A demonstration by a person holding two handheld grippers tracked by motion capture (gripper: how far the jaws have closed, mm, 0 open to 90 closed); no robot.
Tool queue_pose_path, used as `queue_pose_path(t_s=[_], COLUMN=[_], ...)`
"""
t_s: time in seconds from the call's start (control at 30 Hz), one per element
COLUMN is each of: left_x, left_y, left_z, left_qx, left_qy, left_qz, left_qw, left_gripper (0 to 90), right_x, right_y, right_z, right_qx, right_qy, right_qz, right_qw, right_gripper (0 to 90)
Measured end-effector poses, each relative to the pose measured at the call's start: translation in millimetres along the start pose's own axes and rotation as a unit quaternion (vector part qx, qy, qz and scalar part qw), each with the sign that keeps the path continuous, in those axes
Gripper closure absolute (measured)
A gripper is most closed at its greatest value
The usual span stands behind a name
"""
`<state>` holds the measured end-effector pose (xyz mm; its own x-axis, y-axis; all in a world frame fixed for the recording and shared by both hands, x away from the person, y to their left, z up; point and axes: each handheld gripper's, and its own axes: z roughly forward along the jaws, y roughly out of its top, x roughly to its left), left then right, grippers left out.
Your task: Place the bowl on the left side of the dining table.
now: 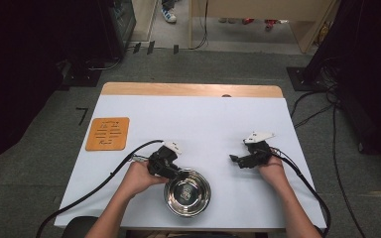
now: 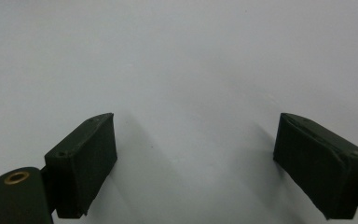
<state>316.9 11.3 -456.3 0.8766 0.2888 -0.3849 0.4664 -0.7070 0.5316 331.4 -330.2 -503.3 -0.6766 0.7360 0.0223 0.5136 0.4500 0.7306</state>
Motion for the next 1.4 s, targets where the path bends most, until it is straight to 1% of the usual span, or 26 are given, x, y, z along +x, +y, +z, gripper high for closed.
queue_pose_path(t_s=[0.07,0.17,0.37,0.47,0.57,0.67,0.77,0.83,0.87,0.97,1.0,1.07,1.1,1.2,1.33,1.37,1.4], left_x=[0.1,-0.5,-5.3,-5.6,-5.6,-5.1,-4.4,-3.7,-3.0,-1.1,-0.4,0.5,2.1,4.5,7.3,7.8,7.9], left_y=[0.5,1.0,2.9,3.1,3.7,4.2,5.5,6.3,7.3,8.3,8.3,8.2,8.4,9.1,9.4,9.5,9.6], left_z=[-0.3,-0.7,-2.1,-2.4,-3.2,-4.6,-8.1,-9.1,-10.8,-13.3,-14.0,-14.7,-16.0,-18.0,-19.6,-20.8,-21.1], left_qx=[0.0,0.003,0.004,0.006,0.002,0.001,-0.007,-0.008,-0.015,-0.019,-0.022,-0.025,-0.031,-0.037,-0.041,-0.042,-0.04], left_qy=[-0.004,-0.003,0.006,0.004,-0.002,-0.002,0.002,0.001,0.001,0.0,0.004,0.004,0.007,0.005,0.005,0.006,0.011], left_qz=[-0.006,-0.009,0.001,0.002,-0.002,-0.004,-0.008,-0.009,-0.014,-0.02,-0.02,-0.023,-0.028,-0.033,-0.041,-0.044,-0.041], left_qw=[1.0,1.0,1.0,1.0,1.0,1.0,0.9999,0.9999,0.9998,0.9996,0.9995,0.9994,0.9991,0.9988,0.9983,0.9981,0.9983], left_gripper=[83.9,84.0,84.1,84.1,84.1,84.0,84.0,83.9,83.9,83.9,83.9,83.9,83.9,83.8,83.9,84.1,84.4], right_x=[0.0,0.0,0.0,0.1,0.0,0.0,-0.1,-0.1,-0.1,0.0,0.0,-0.1,-0.1,-0.1,0.0,0.0,0.0], right_y=[0.0,0.0,0.0,0.0,0.0,0.0,0.0,0.0,0.0,0.0,0.0,0.0,0.0,0.0,0.0,0.0,0.0], right_z=[0.0,0.0,0.0,0.0,0.0,0.0,0.1,0.1,0.1,0.1,0.1,0.1,0.1,0.1,0.1,0.1,0.1], right_qx=[0.0,0.0,0.0,0.0,0.0,0.0,-0.001,-0.001,-0.001,-0.001,-0.001,-0.001,-0.001,-0.001,-0.001,-0.001,-0.001], right_qy=[0.0,0.0,0.0,0.0,0.0,0.0,0.0,0.0,0.0,0.0,0.0,0.0,0.0,0.0,0.0,0.0,0.0], right_qz=[0.0,0.0,0.0,0.0,0.0,0.0,-0.001,-0.001,-0.001,0.0,-0.001,-0.001,-0.001,-0.001,0.0,0.0,0.0], right_qw=[1.0,1.0,1.0,1.0,1.0,1.0,1.0,1.0,1.0,1.0,1.0,1.0,1.0,1.0,1.0,1.0,1.0], right_gripper=[12.6,12.6,12.6,12.6,12.6,12.6,12.6,12.6,12.6,12.6,12.6,12.6,12.6,12.6,12.6,12.6,12.6])
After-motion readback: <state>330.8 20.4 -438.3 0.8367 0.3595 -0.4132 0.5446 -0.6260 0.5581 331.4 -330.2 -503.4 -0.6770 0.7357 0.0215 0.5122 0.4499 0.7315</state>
